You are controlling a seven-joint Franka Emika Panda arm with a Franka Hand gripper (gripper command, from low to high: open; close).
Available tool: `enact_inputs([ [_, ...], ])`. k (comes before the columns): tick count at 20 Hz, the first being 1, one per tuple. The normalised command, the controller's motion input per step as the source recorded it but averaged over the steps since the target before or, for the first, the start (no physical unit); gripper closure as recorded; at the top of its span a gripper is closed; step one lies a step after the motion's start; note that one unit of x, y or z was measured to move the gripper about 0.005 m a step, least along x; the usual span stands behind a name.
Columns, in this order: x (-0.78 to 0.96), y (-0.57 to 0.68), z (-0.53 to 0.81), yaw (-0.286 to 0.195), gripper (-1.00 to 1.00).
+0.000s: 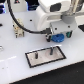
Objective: Insert the blue gear onto the right peg, followed by the red gear
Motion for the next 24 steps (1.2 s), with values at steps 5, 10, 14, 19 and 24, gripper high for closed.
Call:
enact_inputs([
  [5, -0.19, -0.01, 0.02, 0.0, 1.0],
  [10, 0.2, 0.05, 0.53, 0.0, 1.0],
  [14, 0.48, 0.05, 0.53, 0.0, 1.0],
  [19, 0.59, 0.02, 0.5, 0.0, 1.0],
  [24, 0.72, -0.04, 0.49, 0.0, 1.0],
])
